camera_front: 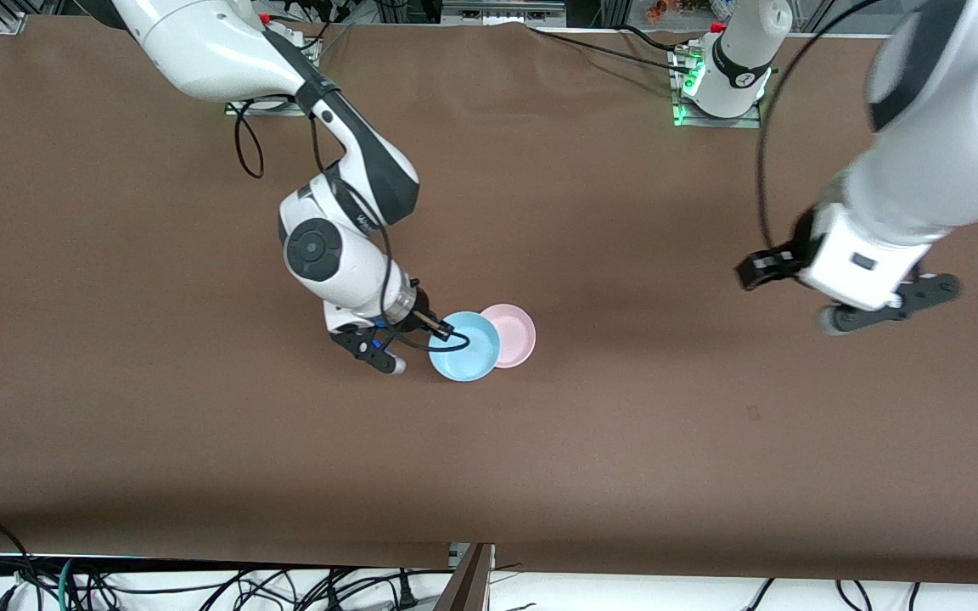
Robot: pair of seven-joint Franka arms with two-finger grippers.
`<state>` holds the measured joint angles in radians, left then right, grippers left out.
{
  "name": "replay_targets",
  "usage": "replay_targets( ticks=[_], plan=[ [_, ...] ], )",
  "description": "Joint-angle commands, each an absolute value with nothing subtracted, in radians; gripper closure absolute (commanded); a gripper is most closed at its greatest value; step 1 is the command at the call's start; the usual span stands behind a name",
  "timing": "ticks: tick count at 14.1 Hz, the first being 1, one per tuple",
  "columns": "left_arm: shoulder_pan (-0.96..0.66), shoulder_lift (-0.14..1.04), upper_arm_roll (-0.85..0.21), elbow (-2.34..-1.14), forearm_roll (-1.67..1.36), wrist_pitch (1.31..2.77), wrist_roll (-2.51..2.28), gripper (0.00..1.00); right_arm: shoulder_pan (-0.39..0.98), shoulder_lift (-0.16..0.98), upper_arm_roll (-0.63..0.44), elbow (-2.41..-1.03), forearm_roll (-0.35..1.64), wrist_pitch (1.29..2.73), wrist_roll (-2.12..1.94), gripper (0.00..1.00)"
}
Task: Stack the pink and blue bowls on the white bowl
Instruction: 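Lower the blue bowl onto the pink bowl while the left gripper draws back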
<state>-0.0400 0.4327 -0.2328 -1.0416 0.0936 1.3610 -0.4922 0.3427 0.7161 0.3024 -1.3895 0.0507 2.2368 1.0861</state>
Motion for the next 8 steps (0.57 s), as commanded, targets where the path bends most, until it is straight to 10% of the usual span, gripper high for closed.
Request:
replay_targets(
  ticks=[1,8],
  plan=[
    [0.038,0.417,-0.241,-1.054,0.067,1.344,-0.324,0.2,0.376,0.747,0.291,-1.341,0.034,2.246,1.126,1.0],
    [0.049,0.364,-0.244,-1.127,0.066,1.35,-0.29,0.16,0.449,0.798,0.288,-1.341,0.029,2.301,1.154,1.0]
  ],
)
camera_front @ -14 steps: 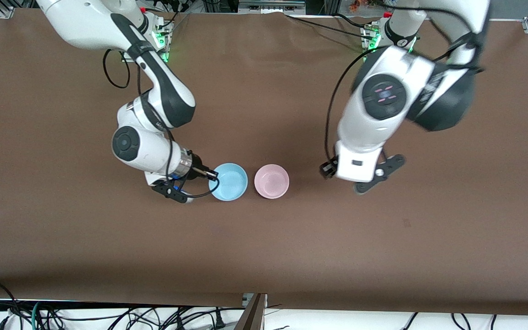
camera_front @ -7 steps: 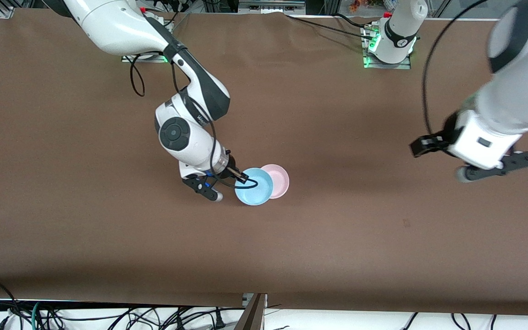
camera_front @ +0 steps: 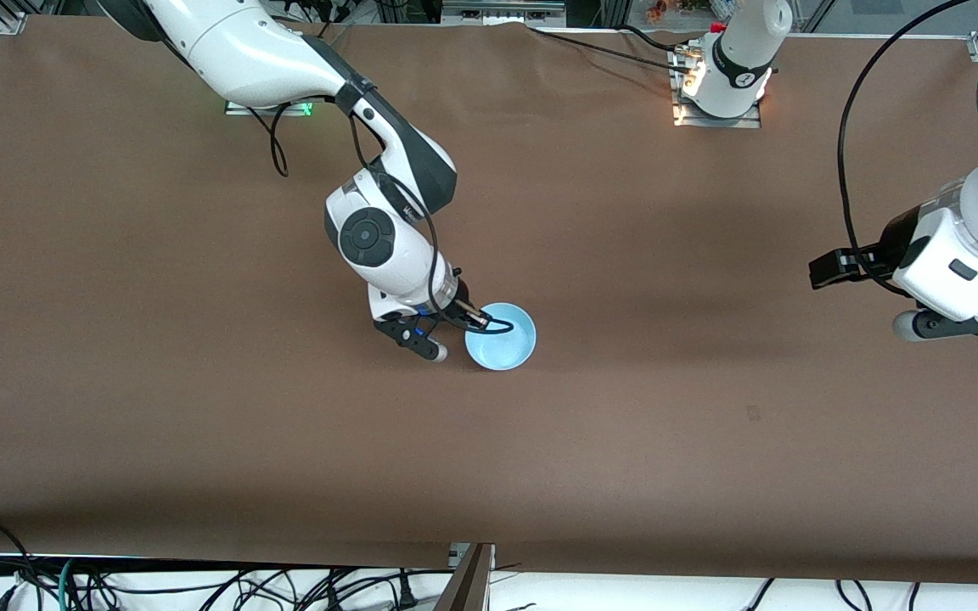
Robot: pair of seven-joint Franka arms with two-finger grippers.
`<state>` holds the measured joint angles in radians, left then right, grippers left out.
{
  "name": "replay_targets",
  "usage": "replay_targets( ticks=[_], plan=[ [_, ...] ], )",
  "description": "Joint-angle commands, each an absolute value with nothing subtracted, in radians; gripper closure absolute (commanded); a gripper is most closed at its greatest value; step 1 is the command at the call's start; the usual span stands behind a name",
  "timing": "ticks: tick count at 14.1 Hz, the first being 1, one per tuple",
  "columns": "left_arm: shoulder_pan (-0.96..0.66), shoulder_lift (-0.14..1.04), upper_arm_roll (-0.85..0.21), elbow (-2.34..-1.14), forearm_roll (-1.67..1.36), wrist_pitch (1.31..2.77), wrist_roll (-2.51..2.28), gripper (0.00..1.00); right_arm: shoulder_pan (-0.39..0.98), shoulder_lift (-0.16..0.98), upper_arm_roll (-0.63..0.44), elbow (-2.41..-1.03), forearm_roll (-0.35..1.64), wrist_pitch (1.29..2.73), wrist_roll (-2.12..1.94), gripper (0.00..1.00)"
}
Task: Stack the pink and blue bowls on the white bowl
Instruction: 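Lower the blue bowl onto the pink bowl while the left gripper draws back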
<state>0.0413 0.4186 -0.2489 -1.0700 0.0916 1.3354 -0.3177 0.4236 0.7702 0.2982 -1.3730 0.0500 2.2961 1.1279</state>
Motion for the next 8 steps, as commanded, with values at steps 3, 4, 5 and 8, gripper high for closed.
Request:
replay_targets(
  ticks=[3,4,5,8],
  plan=[
    [0.055,0.214,-0.229,-1.343,0.035,1.46,-0.17,0.16,0.453,0.802,0.287,-1.344,0.028,2.301,1.147,1.0],
    [0.051,0.174,-0.216,-1.398,0.025,1.494,-0.169,0.16,0.453,0.802,0.287,-1.344,0.026,2.301,1.144,1.0],
    [0.043,0.152,-0.203,-1.431,0.023,1.518,-0.164,0.16,0.451,0.802,0.287,-1.345,0.018,2.301,1.143,1.0],
    [0.0,0.062,-0.144,-1.558,0.018,1.595,-0.158,0.16,0.453,0.818,0.287,-1.345,-0.005,2.301,1.146,1.0]
  ],
)
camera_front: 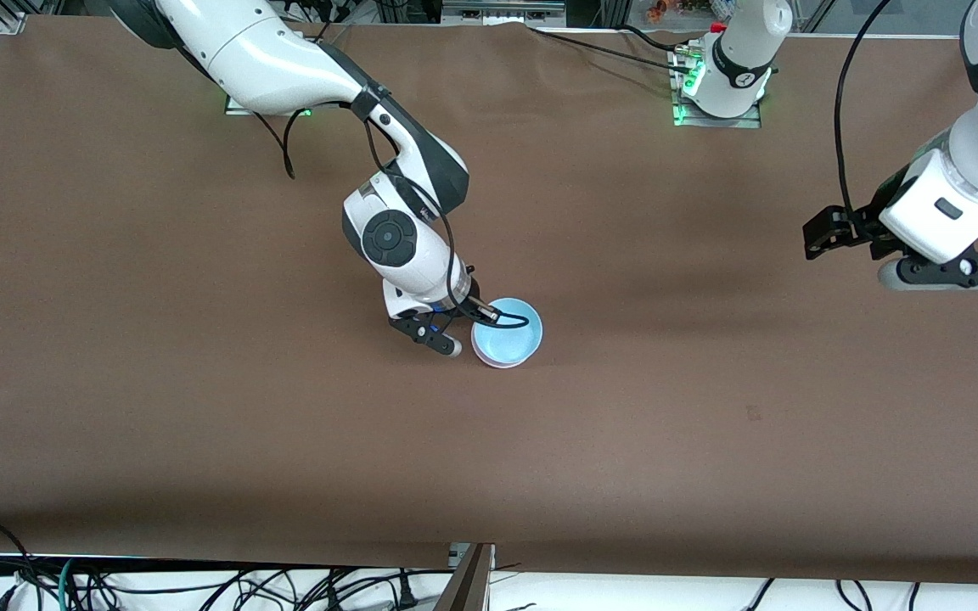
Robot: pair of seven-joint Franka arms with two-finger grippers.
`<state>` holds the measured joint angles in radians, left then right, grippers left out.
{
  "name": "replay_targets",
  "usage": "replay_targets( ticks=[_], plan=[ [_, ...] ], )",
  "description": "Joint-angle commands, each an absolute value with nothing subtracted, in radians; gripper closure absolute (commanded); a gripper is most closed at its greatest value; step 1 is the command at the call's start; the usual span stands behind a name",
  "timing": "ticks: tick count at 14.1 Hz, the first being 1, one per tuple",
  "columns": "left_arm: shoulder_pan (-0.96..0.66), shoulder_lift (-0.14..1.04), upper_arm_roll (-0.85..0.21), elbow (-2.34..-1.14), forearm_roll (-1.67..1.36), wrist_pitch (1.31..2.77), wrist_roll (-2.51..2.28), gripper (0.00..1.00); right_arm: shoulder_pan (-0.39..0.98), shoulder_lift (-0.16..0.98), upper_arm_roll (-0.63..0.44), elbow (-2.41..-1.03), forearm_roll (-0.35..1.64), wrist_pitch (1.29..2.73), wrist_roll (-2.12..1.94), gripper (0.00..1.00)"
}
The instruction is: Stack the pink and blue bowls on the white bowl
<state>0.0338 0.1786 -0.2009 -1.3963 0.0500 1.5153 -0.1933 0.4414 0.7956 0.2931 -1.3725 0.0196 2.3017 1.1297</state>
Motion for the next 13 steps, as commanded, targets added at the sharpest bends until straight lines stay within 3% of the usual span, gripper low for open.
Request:
replay_targets(
  ticks=[1,8,13],
  plan=[
    [-0.017,0.023,-0.121,-1.622,0.006,1.641,-0.158,0.16,0.456,0.824,0.287,-1.345,-0.006,2.301,1.146,1.0],
    [-0.006,-0.052,-0.069,-1.758,0.0,1.743,-0.075,0.16,0.462,0.833,0.285,-1.345,-0.021,2.303,1.144,1.0],
    [0.049,-0.051,-0.071,-1.75,0.0,1.735,-0.075,0.03,0.46,0.838,0.285,-1.345,-0.035,2.304,1.144,1.0]
  ],
)
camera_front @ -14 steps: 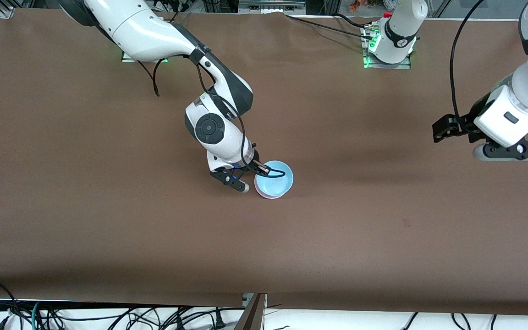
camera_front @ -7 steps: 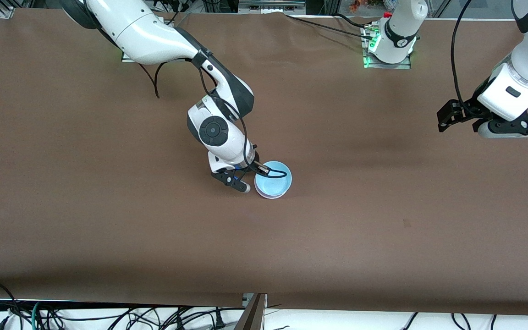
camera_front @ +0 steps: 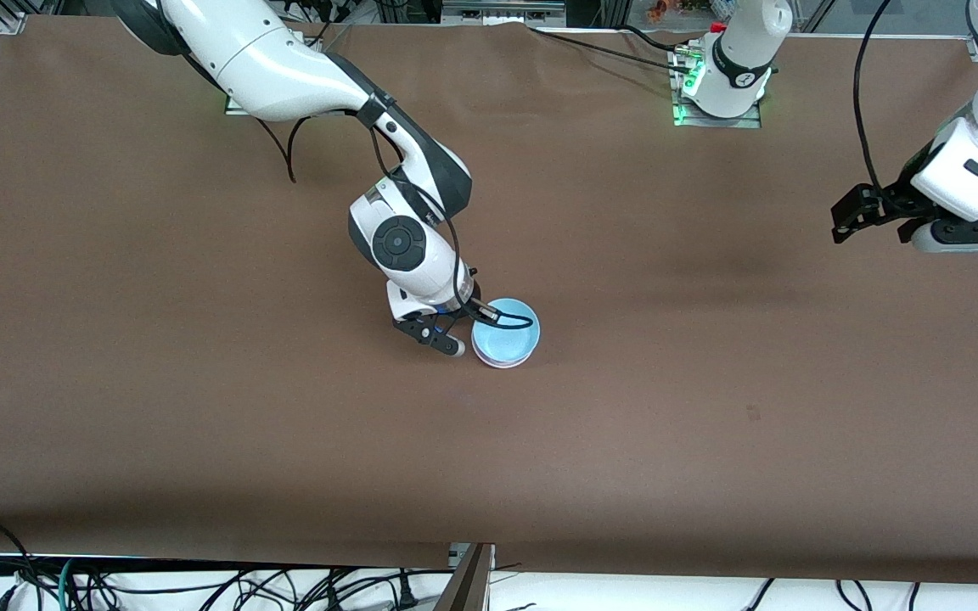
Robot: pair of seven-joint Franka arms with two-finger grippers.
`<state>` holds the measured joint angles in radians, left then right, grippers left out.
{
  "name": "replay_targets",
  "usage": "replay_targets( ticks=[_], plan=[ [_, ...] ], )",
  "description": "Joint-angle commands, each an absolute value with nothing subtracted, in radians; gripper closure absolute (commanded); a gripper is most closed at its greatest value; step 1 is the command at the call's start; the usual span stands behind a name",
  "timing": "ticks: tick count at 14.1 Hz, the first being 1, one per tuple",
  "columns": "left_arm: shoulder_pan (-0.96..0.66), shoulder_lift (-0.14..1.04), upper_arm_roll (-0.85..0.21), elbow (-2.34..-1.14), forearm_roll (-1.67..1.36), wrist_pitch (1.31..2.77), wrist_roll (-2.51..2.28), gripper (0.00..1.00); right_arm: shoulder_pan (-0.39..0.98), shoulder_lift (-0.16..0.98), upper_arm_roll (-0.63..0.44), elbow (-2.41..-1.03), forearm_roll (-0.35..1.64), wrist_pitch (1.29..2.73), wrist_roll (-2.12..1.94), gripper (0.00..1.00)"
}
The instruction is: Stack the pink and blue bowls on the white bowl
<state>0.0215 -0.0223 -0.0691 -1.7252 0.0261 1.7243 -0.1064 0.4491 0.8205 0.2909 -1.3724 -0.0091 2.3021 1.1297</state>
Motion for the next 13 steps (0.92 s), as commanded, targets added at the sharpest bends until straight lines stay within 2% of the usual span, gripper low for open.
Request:
replay_targets(
  ticks=[1,12,13],
  plan=[
    [0.049,-0.049,-0.069,-1.749,0.0,1.735,-0.075,0.0,0.46,0.838,0.285,-1.345,-0.037,2.304,1.144,1.0],
    [0.049,-0.044,-0.072,-1.746,0.0,1.735,-0.077,0.0,0.46,0.839,0.284,-1.345,-0.038,2.304,1.14,0.99],
    [0.049,-0.044,-0.072,-1.746,0.0,1.735,-0.077,0.0,0.46,0.841,0.284,-1.345,-0.038,2.304,1.141,0.82]
  ],
)
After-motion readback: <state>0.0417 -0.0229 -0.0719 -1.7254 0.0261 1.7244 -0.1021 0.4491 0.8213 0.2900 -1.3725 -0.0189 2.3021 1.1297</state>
